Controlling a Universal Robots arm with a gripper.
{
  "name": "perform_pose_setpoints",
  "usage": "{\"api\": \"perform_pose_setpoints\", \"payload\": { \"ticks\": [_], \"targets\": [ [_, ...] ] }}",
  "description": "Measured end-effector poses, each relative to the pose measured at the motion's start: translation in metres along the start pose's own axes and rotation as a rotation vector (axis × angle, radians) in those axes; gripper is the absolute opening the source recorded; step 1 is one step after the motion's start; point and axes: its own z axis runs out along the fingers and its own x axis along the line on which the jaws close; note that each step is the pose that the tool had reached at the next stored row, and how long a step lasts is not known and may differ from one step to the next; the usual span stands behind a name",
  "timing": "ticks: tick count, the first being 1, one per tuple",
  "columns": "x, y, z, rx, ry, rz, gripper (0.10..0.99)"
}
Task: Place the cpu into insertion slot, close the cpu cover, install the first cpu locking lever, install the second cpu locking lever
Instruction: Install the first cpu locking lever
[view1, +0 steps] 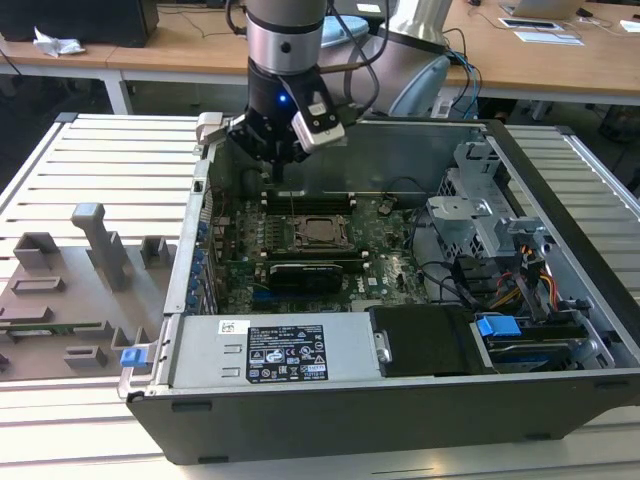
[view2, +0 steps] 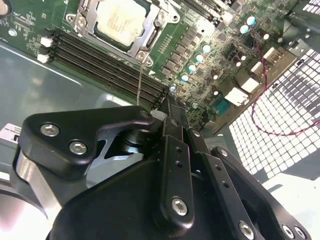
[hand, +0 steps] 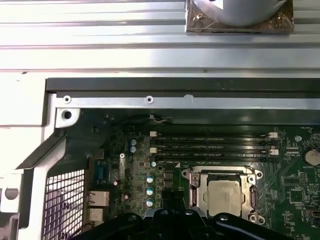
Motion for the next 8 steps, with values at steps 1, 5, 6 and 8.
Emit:
{"api": "perform_pose_setpoints", "payload": {
  "ticks": [1, 5, 6, 8],
  "targets": [
    [0.0007, 0.0012, 0.0002, 0.0, 0.0, 0.0, 0.106],
    [0.001, 0.0049, 0.0029, -0.001, 0.0, 0.0, 0.106],
    [0.0008, 0.0069, 0.0063, -0.001, 0.0, 0.0, 0.106],
    [0.0006, 0.0103, 0.0114, -0.001, 0.0, 0.0, 0.106]
  ]
}}
